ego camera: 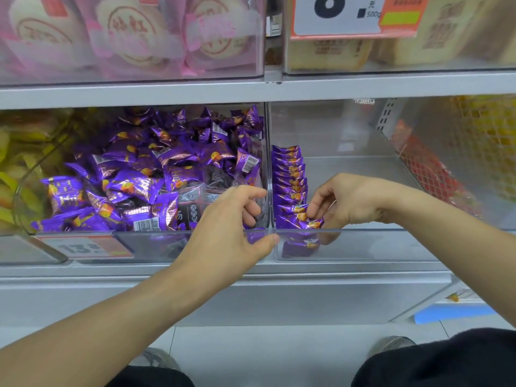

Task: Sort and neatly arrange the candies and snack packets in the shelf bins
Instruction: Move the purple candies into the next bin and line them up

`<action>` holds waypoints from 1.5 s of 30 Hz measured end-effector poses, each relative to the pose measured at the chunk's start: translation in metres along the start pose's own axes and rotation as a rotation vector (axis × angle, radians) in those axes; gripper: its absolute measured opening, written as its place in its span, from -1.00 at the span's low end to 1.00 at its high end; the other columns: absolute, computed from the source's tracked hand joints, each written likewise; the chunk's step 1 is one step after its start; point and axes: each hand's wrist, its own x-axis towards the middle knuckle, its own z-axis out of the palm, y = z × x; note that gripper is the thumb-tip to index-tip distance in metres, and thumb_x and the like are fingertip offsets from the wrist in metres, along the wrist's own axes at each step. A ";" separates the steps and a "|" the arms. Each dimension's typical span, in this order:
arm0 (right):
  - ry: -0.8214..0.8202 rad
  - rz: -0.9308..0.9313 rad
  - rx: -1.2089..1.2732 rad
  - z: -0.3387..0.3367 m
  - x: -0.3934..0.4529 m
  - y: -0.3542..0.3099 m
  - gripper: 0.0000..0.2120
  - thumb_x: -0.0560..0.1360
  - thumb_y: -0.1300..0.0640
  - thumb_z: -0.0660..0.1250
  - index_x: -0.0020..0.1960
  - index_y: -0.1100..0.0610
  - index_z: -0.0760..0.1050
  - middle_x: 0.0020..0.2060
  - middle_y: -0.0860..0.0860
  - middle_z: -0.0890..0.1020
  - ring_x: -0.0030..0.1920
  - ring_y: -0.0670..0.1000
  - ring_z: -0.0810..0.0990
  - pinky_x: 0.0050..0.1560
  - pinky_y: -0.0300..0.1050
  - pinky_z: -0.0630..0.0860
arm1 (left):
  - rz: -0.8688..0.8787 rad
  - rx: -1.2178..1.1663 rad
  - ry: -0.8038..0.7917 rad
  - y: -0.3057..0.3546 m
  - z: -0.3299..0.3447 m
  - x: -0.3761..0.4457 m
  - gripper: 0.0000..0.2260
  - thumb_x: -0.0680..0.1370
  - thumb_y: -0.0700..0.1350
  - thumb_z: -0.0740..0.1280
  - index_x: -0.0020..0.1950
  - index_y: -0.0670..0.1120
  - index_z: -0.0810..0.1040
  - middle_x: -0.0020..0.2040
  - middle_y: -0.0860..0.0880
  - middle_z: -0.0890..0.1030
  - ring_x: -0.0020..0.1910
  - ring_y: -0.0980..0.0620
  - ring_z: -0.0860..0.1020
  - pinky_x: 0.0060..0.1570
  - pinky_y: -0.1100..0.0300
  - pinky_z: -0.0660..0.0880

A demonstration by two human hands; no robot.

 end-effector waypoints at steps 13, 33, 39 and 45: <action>-0.047 0.095 0.101 0.006 0.001 0.002 -0.58 0.21 0.18 0.67 0.00 0.22 0.60 -0.18 0.20 0.73 -0.12 0.16 0.74 0.09 0.09 0.64 | -0.005 0.004 0.018 0.002 0.007 -0.002 -0.48 0.38 0.00 0.55 0.27 0.07 0.44 -0.14 0.14 0.53 -0.15 0.16 0.50 -0.17 0.35 0.44; -0.066 0.150 0.227 0.007 0.001 0.000 -0.73 0.38 0.08 0.58 -0.13 0.21 0.55 -0.20 0.25 0.72 -0.05 0.21 0.72 0.17 0.11 0.60 | 0.001 0.000 0.015 0.001 0.005 -0.002 -0.50 0.38 -0.03 0.54 0.26 0.05 0.46 -0.15 0.13 0.54 -0.16 0.14 0.50 -0.20 0.36 0.42; -0.088 0.126 0.169 0.009 0.002 0.004 -0.54 0.13 0.13 0.70 -0.10 0.20 0.55 -0.11 0.24 0.72 -0.16 0.09 0.66 0.22 0.18 0.56 | -0.009 -0.001 0.012 0.000 0.005 -0.002 -0.50 0.38 -0.02 0.53 0.26 0.07 0.46 -0.14 0.13 0.54 -0.18 0.14 0.51 -0.21 0.37 0.44; -0.082 0.109 0.188 0.011 0.001 0.002 -0.73 0.29 0.09 0.64 -0.20 0.11 0.56 -0.24 0.13 0.73 -0.32 0.01 0.61 -0.07 -0.19 0.57 | -0.012 -0.001 0.013 0.001 0.004 -0.002 -0.51 0.39 -0.04 0.54 0.26 0.07 0.45 -0.14 0.12 0.54 -0.16 0.13 0.51 -0.18 0.34 0.45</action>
